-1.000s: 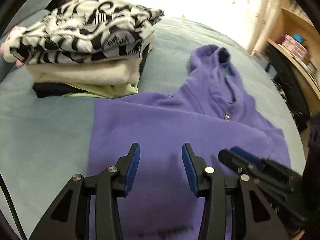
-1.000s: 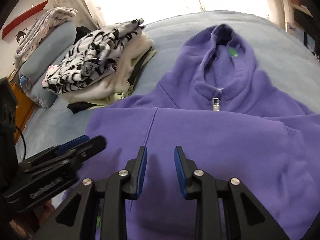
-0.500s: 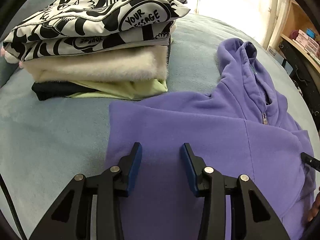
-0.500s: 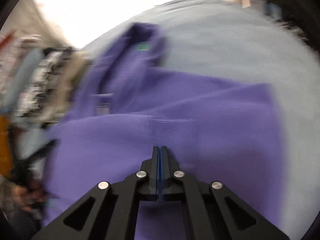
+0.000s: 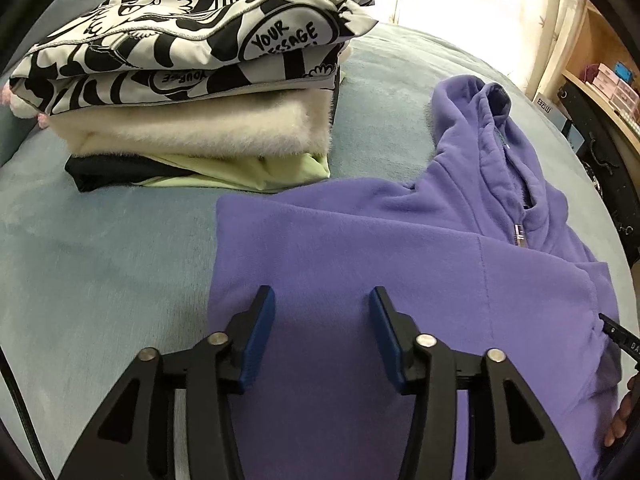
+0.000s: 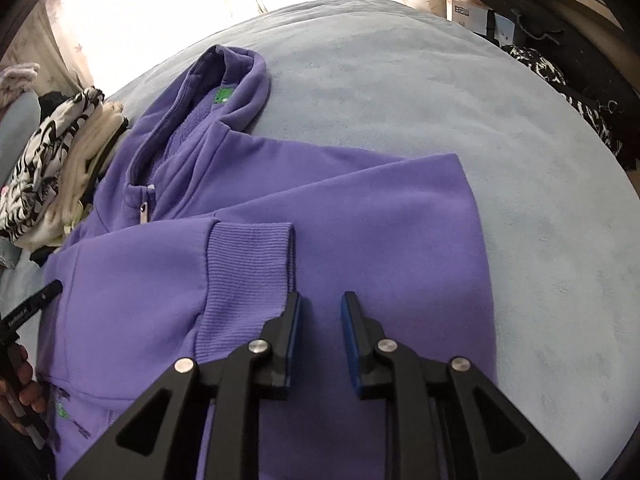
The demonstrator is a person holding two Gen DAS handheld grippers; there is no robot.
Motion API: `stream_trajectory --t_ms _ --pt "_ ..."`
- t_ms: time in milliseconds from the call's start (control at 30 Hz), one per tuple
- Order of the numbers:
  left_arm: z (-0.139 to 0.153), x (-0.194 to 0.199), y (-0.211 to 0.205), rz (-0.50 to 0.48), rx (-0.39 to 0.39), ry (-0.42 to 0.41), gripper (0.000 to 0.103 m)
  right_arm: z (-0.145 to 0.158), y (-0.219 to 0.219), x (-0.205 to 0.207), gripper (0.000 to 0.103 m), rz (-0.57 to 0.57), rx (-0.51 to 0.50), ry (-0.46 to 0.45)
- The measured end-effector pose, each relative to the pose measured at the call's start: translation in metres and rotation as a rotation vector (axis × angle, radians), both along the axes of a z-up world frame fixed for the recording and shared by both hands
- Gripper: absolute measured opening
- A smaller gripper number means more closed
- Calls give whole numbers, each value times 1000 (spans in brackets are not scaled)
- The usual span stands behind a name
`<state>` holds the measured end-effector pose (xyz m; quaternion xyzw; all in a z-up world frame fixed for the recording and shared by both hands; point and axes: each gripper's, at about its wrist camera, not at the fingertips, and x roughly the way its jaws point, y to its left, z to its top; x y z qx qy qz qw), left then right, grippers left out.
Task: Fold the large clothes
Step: 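Move both open tools along the hoodie body toward its hem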
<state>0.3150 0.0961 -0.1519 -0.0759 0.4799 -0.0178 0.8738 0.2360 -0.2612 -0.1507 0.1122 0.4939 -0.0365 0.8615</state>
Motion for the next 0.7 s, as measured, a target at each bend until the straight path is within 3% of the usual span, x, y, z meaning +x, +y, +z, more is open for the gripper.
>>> stream_trajectory --t_ms 200,433,700 --pt "17 -23 1 10 8 -3 61 13 -10 -17 20 -56 124 5" --pt "37 -60 11 31 24 -22 61 36 -5 -50 20 -62 103 -26" --pt "45 -129 15 33 70 -32 61 31 7 -93 20 -62 154 0"
